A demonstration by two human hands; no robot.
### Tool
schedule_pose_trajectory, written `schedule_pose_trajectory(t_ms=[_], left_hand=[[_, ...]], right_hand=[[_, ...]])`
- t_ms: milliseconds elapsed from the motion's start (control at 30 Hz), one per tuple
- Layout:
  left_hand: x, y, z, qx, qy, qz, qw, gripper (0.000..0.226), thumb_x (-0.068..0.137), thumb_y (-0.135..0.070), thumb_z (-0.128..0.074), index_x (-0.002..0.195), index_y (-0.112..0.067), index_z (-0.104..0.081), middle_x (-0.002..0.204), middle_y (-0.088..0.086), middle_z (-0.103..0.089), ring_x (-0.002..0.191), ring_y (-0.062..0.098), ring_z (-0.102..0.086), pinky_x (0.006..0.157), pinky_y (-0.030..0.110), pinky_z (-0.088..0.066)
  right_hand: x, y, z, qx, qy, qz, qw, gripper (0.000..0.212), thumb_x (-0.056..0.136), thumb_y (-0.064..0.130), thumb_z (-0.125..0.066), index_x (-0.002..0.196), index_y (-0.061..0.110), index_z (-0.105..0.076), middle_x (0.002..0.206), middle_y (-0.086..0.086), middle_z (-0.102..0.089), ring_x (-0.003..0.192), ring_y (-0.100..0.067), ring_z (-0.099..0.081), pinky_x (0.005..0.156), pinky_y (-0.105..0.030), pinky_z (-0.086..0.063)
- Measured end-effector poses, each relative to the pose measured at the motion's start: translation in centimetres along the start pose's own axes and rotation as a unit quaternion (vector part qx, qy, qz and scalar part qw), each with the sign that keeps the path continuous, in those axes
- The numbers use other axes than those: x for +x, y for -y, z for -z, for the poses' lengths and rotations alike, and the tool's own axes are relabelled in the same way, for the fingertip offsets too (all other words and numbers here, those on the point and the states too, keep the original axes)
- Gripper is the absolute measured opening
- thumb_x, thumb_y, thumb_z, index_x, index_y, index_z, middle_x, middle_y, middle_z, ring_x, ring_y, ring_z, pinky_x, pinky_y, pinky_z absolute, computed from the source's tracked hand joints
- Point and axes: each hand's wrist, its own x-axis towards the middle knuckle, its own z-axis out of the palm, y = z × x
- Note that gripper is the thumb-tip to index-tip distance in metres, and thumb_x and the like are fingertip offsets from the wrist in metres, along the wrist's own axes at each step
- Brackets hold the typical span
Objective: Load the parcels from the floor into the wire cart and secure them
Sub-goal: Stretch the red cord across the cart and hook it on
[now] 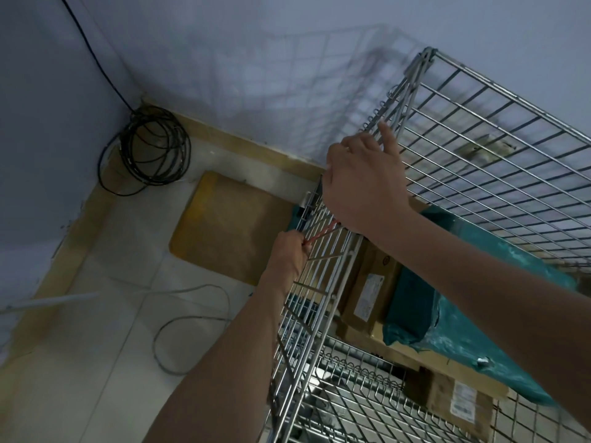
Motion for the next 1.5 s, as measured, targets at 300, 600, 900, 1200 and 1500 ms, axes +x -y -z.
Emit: schedule_pose_trajectory(t_ms=[300,600,900,1200,1500], left_hand=[[-2.5,-0.3,-1.0,-0.007,-0.068,-0.015,0.998,0.018,0.098,-0.016,-0.061,0.099,-0.002,-0.072,0.089,0.013,-0.072,0.069,0.016,-0.06,0.068,0.028,-0.054],[-2.9,-0.8,-0.1,0.002,-0.046,-0.028,0.999,0.012,0.093,-0.016,-0.067,0.094,-0.006,-0.073,0.089,0.008,-0.074,0.082,0.017,-0.071,0.079,0.033,-0.06],[-3.3,-1.3,0.7,0.011,-0.034,-0.024,0.999,0.012,0.094,-0.014,-0.066,0.1,-0.007,-0.073,0.091,0.006,-0.073,0.078,0.014,-0.068,0.071,0.022,-0.055],[-3.6,-1.2,1.3,0.033,-0.013,-0.038,0.999,0.008,0.096,-0.013,-0.063,0.098,-0.011,-0.07,0.084,-0.001,-0.069,0.079,0.014,-0.07,0.072,0.024,-0.058],[-1.0,-1.7,1.5,0.183,-0.023,-0.066,0.981,0.009,0.1,-0.011,-0.056,0.095,-0.006,-0.062,0.069,-0.004,-0.051,0.057,0.007,-0.047,0.051,0.016,-0.036]], right_hand=[[0.1,0.1,-0.1,-0.005,0.004,-0.003,1.0,0.044,0.089,0.026,-0.036,0.108,0.003,-0.067,0.117,-0.024,-0.066,0.119,-0.038,-0.057,0.121,-0.055,-0.015],[0.1,0.1,0.1,-0.008,0.008,-0.006,1.0,0.042,0.09,0.026,-0.037,0.108,0.003,-0.067,0.116,-0.024,-0.066,0.119,-0.038,-0.057,0.121,-0.054,-0.015],[0.1,0.4,0.5,-0.006,0.02,-0.008,1.0,0.043,0.085,0.025,-0.035,0.101,0.003,-0.068,0.11,-0.024,-0.068,0.114,-0.038,-0.06,0.119,-0.056,-0.019],[0.2,0.4,0.7,-0.008,0.03,-0.006,0.999,0.041,0.086,0.027,-0.037,0.098,0.004,-0.068,0.105,-0.022,-0.069,0.109,-0.037,-0.061,0.12,-0.055,-0.018],[0.1,0.4,0.3,-0.008,0.023,0.008,1.0,0.041,0.087,0.027,-0.038,0.095,0.003,-0.07,0.103,-0.023,-0.07,0.108,-0.037,-0.062,0.119,-0.056,-0.02]])
